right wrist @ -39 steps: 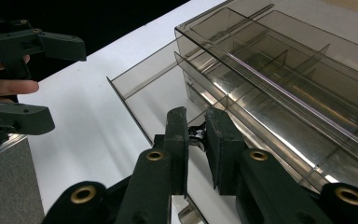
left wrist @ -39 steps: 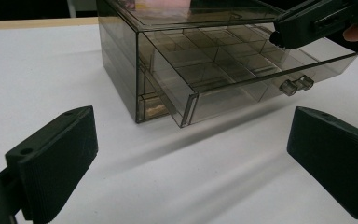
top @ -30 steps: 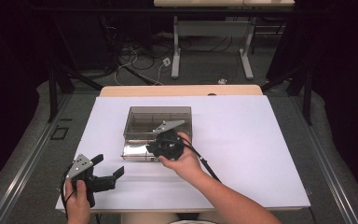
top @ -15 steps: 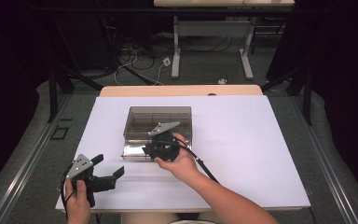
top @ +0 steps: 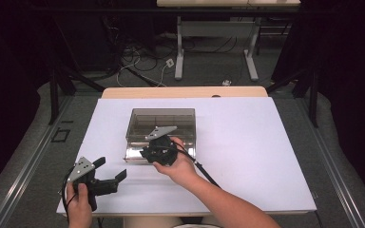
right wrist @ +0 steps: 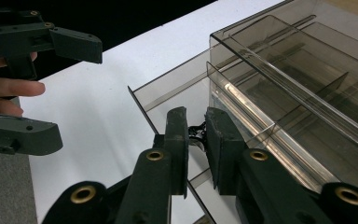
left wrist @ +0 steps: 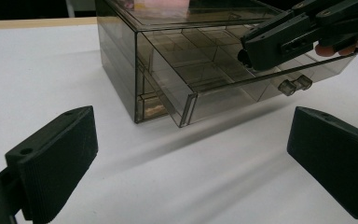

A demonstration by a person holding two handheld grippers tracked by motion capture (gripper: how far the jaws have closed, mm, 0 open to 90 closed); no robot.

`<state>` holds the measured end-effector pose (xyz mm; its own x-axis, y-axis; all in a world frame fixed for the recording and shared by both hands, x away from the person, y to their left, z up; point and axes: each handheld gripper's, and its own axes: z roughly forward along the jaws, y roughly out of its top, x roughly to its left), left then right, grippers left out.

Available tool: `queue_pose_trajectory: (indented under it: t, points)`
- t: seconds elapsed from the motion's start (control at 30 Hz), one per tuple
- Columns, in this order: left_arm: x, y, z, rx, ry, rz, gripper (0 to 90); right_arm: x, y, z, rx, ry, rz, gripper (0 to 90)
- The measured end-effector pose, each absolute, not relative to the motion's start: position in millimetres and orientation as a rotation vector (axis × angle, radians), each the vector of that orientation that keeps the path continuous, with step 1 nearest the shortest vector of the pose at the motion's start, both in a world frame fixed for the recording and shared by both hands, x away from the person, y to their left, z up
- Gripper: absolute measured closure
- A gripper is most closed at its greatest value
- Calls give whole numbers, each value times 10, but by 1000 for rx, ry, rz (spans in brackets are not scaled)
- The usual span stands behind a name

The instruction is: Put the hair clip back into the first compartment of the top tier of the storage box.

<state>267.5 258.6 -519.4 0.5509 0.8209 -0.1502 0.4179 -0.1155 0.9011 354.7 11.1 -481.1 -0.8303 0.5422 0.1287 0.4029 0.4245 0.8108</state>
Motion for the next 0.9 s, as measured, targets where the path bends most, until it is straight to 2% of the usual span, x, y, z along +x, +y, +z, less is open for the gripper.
queue_pose_trajectory:
  t: [0.57, 0.9]
  points:
    - [2677, 2580, -5197, 1730, 1041, 472, 19, 3540, 150, -4830, 829, 2535, 1346, 787]
    - [2676, 2582, -5199, 1728, 1043, 471, 19, 3530, 129, -4816, 814, 2536, 1346, 696]
